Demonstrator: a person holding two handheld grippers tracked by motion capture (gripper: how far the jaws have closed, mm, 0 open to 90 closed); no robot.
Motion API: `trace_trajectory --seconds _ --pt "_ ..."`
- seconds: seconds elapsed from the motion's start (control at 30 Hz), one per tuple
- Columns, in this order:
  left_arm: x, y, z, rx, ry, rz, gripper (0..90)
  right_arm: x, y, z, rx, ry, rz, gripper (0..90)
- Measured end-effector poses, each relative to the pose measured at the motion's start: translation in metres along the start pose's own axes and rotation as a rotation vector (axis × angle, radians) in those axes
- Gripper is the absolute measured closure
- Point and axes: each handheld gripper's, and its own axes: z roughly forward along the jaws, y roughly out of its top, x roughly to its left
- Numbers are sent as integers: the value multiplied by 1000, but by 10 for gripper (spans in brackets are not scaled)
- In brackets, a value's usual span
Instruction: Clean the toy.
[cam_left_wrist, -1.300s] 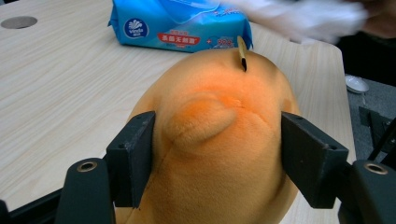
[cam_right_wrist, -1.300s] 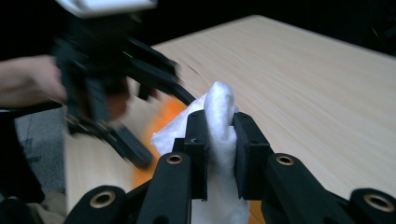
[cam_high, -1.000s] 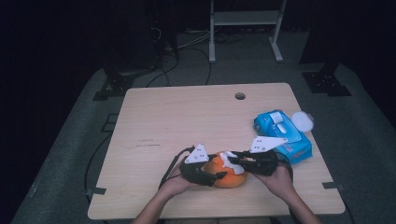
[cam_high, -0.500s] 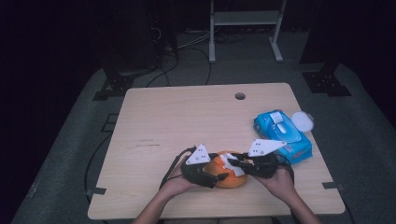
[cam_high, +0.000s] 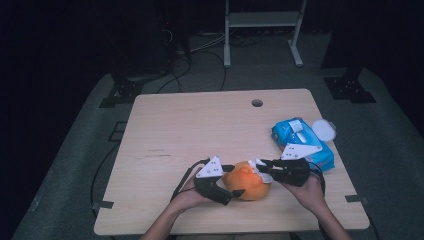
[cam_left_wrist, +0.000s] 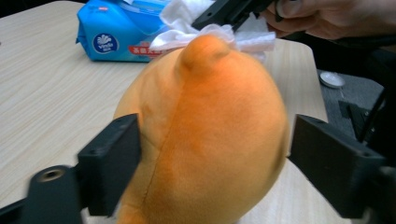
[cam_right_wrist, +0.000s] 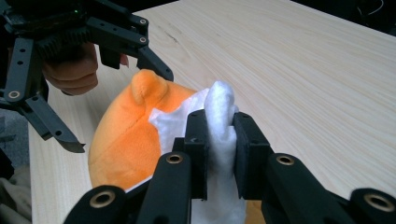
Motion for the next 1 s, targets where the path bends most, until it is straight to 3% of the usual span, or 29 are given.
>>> trace_trajectory --seconds 0.13,0.17,0.27,0.33,0.4,0.43,0.53,0.67,0.73,0.87,1.0 --pt "1 -10 12 26 18 -23 32 -1 0 1 -3 -1 5 767" --pt "1 -10 12 29 18 -23 47 -1 0 1 -5 -1 5 766" --pt "-1 1 2 53 30 -14 226 0 1 1 -19 -2 13 767" --pt "-2 11 -6 73 31 -13 280 -3 2 0 -40 7 33 767" --pt "-3 21 -14 122 48 -20 300 -5 3 -1 -53 21 53 767" --pt "-5 26 -18 158 68 -3 307 -4 4 -1 -62 28 58 767" --pt "-6 31 -22 203 94 0 311 2 11 -5 -115 56 64 768" --pt "-7 34 -22 221 96 -15 311 17 22 -7 -157 106 36 768" --pt "-9 36 -23 233 98 -13 311 24 22 -1 -129 99 -2 767" --pt "-8 33 -21 208 67 -47 245 18 16 3 -105 89 14 767" --pt "2 26 -25 108 38 -71 153 10 8 3 -89 66 29 767"
